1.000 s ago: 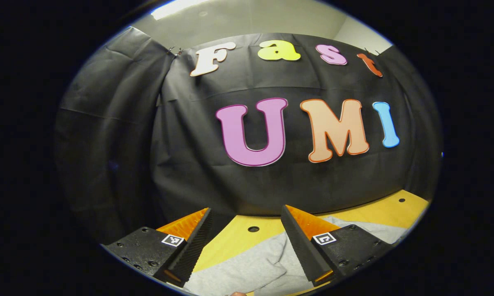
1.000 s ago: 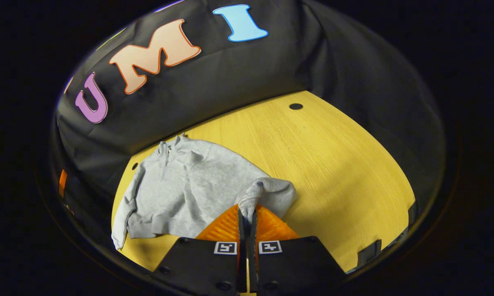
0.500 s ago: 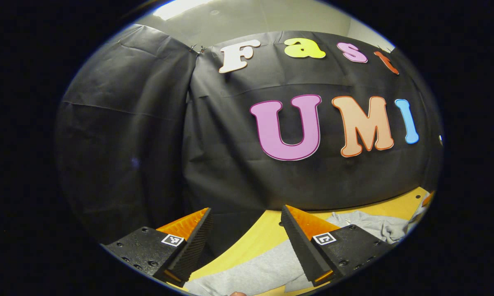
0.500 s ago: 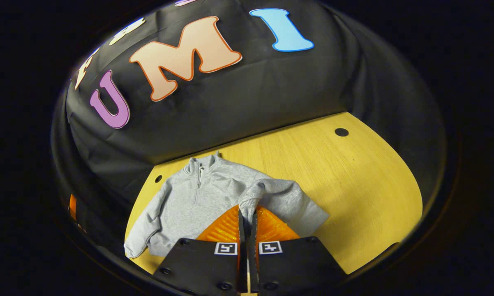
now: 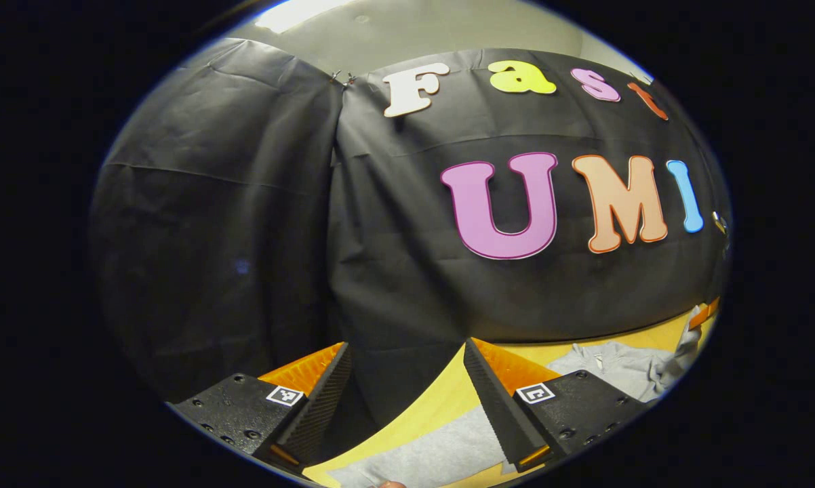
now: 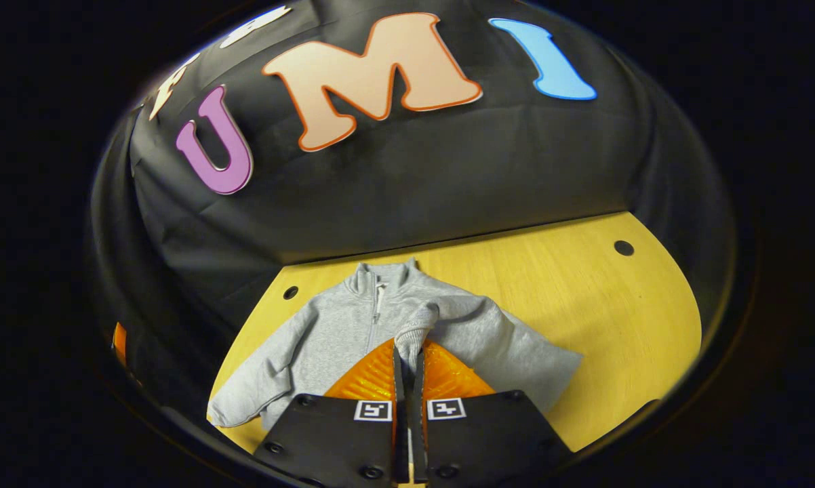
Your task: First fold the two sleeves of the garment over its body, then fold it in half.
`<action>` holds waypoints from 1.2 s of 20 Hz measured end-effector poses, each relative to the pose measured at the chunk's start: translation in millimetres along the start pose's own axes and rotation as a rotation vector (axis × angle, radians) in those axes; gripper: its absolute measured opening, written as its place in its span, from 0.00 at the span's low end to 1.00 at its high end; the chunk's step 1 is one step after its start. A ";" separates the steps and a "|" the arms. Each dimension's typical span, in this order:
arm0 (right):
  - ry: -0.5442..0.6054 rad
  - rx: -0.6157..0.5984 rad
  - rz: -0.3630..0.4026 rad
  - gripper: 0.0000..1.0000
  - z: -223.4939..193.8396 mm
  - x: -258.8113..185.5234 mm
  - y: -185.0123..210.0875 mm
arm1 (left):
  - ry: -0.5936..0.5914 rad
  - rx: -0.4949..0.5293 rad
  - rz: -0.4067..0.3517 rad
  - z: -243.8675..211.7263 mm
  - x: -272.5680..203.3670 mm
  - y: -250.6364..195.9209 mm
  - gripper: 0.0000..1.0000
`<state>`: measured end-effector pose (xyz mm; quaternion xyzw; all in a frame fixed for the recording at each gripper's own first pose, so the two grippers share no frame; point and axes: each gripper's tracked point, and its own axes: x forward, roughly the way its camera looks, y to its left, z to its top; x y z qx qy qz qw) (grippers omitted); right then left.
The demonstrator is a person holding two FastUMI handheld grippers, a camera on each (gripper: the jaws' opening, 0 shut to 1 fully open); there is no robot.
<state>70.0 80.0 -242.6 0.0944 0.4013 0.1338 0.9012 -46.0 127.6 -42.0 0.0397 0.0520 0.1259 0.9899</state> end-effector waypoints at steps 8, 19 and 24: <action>0.052 -0.106 0.087 0.05 -15.6 50.6 88.5 | 0.035 -0.004 0.076 -21.8 -6.0 55.6 0.99; 0.202 -0.216 0.186 0.05 -86.3 128.6 193.7 | 0.109 0.014 0.144 -60.3 -21.3 105.7 1.00; 0.276 -0.259 0.187 0.05 -120.5 159.6 220.3 | 0.155 0.014 0.172 -80.9 -32.3 121.2 1.00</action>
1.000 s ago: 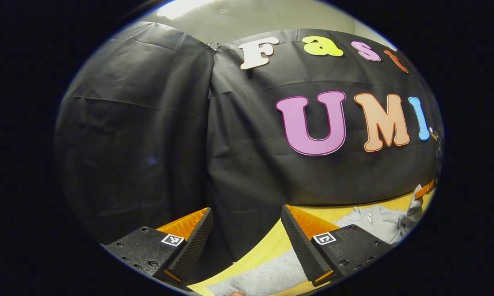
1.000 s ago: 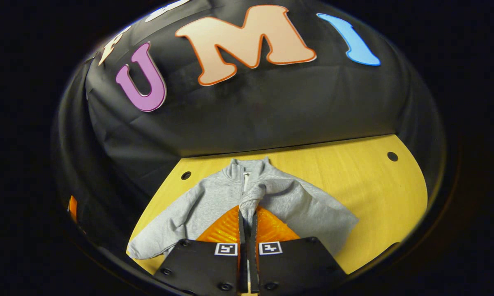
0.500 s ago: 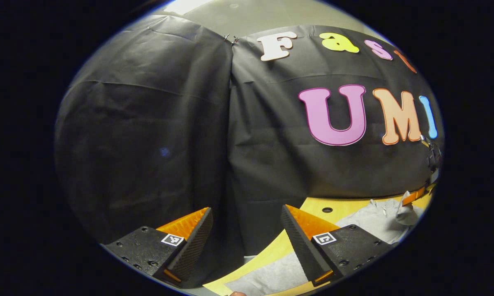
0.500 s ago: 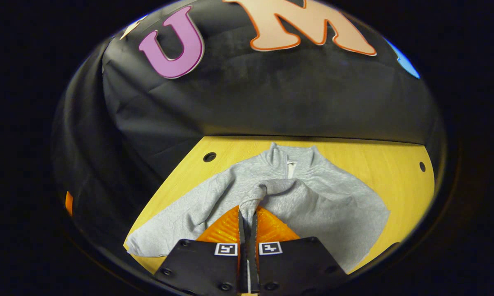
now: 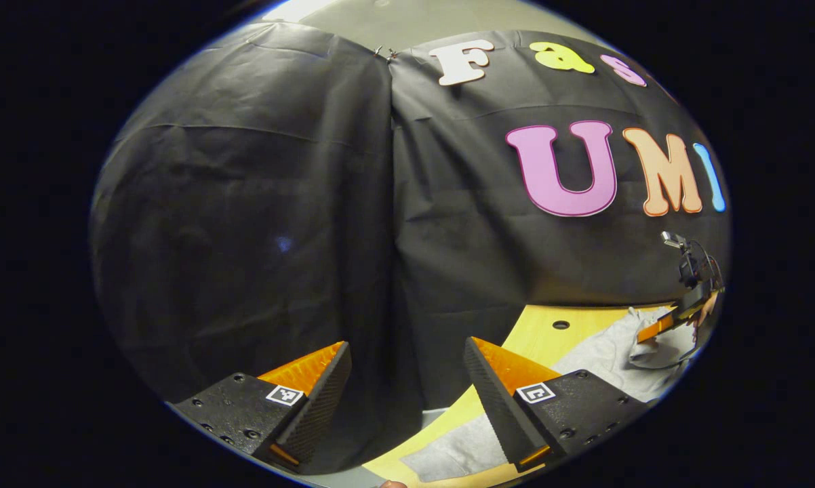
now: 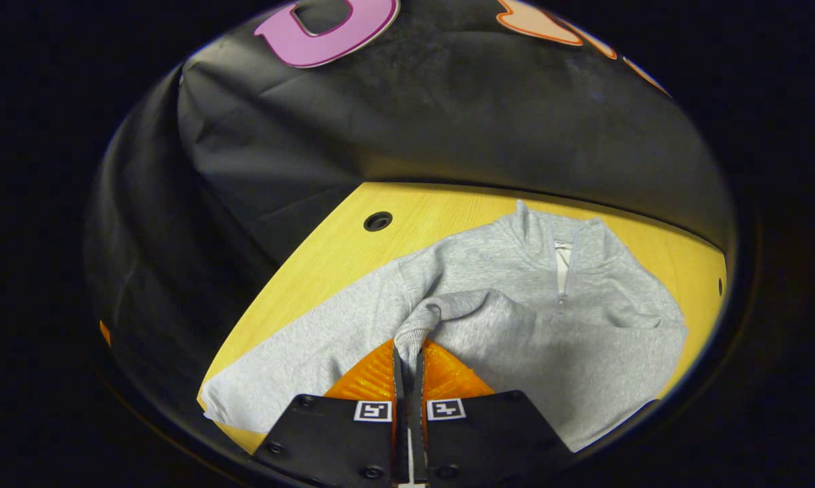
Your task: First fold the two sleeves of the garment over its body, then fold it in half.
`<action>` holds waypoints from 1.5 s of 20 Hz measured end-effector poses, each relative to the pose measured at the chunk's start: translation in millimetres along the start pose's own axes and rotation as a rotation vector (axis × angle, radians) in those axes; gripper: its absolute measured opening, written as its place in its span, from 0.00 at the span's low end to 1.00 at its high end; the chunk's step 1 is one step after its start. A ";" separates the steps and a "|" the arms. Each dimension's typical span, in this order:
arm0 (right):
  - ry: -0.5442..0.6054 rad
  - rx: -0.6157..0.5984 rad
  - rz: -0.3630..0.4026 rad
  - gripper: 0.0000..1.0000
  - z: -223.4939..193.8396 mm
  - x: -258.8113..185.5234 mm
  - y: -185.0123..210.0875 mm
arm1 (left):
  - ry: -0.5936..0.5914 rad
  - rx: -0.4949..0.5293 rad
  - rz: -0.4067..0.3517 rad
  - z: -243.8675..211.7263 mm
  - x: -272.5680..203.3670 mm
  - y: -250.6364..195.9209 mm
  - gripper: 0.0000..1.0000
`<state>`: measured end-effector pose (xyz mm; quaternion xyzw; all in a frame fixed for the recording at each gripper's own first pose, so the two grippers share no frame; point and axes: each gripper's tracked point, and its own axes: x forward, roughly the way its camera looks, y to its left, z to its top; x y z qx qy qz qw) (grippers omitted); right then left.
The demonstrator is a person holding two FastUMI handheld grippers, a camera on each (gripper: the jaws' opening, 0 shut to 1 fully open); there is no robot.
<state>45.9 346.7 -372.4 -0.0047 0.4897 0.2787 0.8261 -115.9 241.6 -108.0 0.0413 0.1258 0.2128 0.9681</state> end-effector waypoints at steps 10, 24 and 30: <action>-0.105 -0.060 0.041 0.82 17.3 -17.7 29.8 | 0.140 -0.017 0.003 -70.8 2.6 6.1 0.98; -0.263 -0.053 -0.041 0.96 7.3 -126.0 -52.5 | 0.527 -0.148 -0.145 -217.0 10.6 -55.6 0.99; -0.260 -0.018 -0.112 0.99 -12.1 -153.5 -101.6 | 0.625 -0.112 -0.158 -244.6 8.6 -65.9 0.99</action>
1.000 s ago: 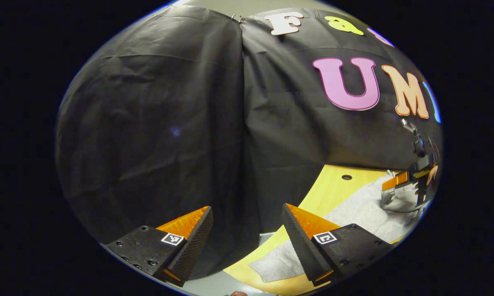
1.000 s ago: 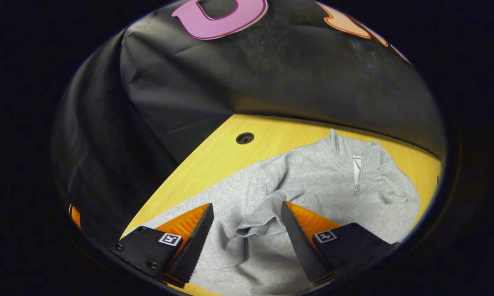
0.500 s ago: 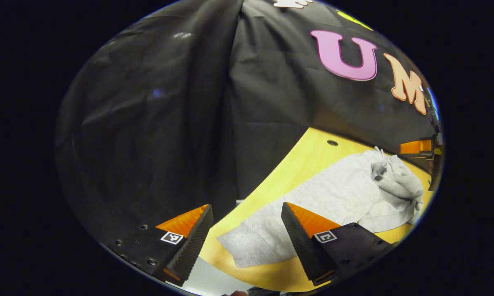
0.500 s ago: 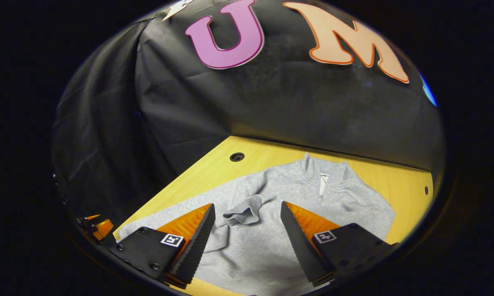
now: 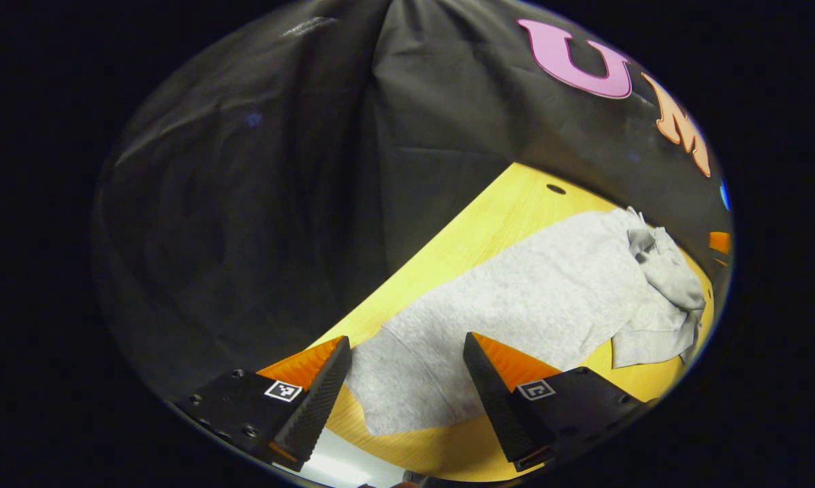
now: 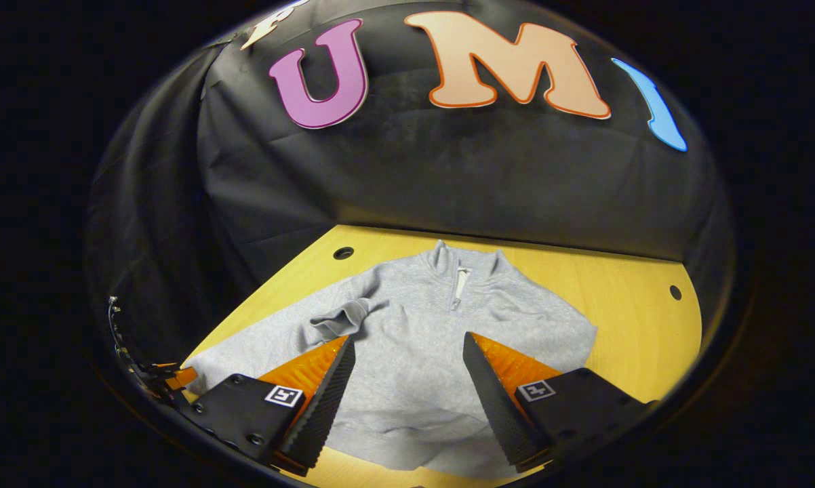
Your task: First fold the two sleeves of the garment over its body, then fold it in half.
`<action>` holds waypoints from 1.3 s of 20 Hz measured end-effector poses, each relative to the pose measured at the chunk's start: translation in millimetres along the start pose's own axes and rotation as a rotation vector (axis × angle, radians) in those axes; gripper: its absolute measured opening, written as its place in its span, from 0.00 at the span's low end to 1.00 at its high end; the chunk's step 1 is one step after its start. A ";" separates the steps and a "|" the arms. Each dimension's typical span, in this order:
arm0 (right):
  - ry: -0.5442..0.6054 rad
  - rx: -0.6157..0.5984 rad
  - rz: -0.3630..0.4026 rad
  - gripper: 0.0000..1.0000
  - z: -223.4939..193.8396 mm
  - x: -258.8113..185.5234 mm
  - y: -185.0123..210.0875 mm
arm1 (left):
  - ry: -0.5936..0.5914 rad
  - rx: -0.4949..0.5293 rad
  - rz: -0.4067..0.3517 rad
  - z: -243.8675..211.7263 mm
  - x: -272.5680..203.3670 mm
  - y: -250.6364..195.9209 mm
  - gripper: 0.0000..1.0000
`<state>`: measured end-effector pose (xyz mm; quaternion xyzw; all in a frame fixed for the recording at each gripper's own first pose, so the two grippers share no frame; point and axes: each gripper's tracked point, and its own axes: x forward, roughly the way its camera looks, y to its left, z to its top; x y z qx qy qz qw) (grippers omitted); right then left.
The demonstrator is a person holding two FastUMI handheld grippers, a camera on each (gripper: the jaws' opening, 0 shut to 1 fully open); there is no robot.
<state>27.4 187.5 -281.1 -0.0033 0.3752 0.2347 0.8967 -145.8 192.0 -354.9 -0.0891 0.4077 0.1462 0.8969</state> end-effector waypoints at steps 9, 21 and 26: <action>0.001 0.025 -0.041 0.99 -11.7 -24.3 -35.9 | 0.001 0.067 -0.025 -2.6 7.0 -12.2 0.58; -0.047 0.051 -0.071 0.99 -16.6 -58.9 -69.4 | 0.032 0.061 -0.047 31.1 0.4 -36.6 0.00; -0.028 0.077 -0.094 0.99 -44.0 -76.5 -88.2 | -0.068 0.098 -0.095 93.5 -6.5 -72.3 0.00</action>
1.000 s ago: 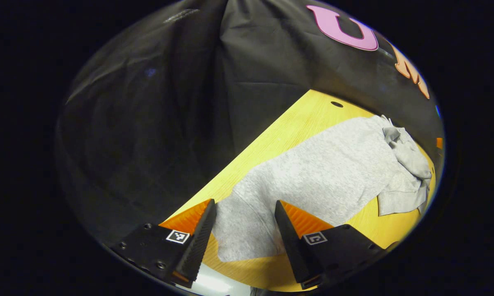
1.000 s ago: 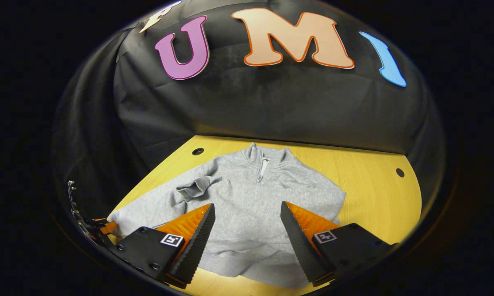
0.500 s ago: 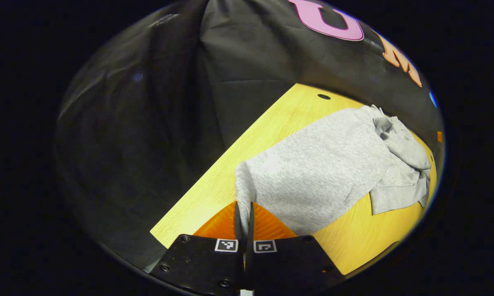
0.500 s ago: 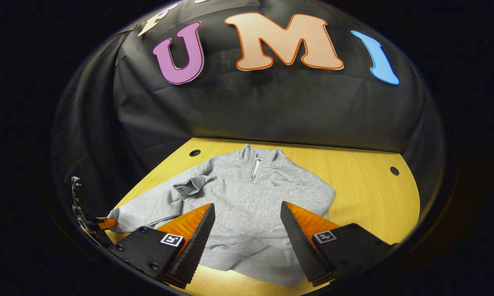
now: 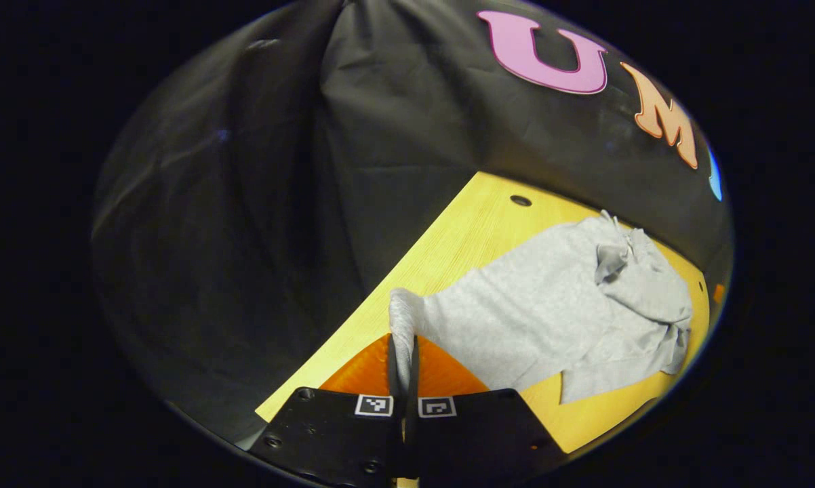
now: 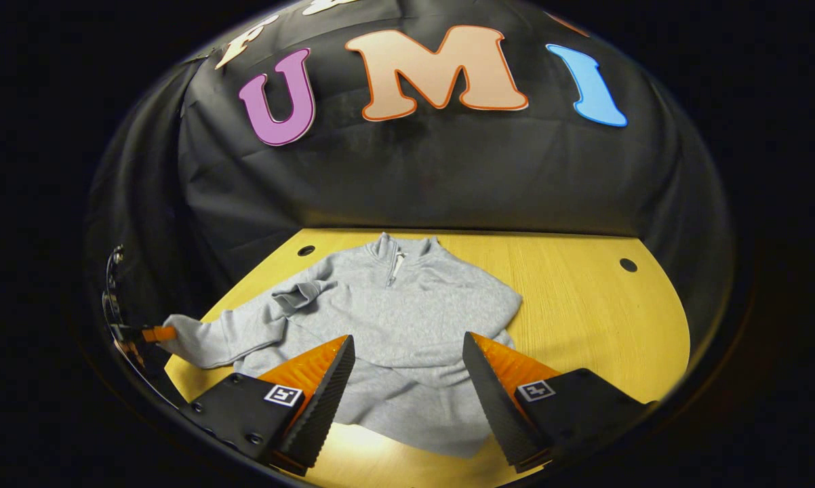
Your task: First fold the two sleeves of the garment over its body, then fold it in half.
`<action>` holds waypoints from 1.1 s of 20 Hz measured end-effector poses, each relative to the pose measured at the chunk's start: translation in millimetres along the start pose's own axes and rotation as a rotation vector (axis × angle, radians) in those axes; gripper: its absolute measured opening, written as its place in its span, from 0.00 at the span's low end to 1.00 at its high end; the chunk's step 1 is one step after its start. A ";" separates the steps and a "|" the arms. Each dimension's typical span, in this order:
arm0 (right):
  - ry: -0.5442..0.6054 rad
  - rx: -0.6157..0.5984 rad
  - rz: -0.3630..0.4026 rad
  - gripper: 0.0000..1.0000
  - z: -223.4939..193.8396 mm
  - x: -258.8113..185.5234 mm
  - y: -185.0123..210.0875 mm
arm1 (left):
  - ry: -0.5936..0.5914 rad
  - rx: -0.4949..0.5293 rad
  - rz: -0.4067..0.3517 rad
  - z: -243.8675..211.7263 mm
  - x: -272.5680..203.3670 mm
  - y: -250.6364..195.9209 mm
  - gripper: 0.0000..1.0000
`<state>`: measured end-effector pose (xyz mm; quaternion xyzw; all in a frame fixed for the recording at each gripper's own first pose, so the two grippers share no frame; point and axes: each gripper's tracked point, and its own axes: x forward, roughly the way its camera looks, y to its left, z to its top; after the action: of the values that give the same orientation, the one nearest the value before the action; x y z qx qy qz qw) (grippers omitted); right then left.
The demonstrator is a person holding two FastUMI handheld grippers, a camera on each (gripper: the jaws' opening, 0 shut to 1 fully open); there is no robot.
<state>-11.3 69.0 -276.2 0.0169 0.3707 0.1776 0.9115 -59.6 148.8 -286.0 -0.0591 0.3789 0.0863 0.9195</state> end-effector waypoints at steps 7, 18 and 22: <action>-0.010 0.078 -0.063 0.99 -15.2 -30.9 -45.7 | -0.079 0.056 -0.069 58.1 6.1 -54.2 0.00; -0.011 0.117 -0.194 0.99 -50.1 -91.0 -114.0 | -0.194 0.183 -0.250 131.9 18.2 -196.7 0.00; -0.008 0.130 -0.222 0.99 -57.5 -109.9 -123.8 | -0.236 0.220 -0.311 155.7 21.7 -249.4 0.00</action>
<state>-84.8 -89.7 -264.3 0.0356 0.3773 0.0511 0.9240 113.2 -65.6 -180.7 -0.0056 0.2623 -0.0919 0.9606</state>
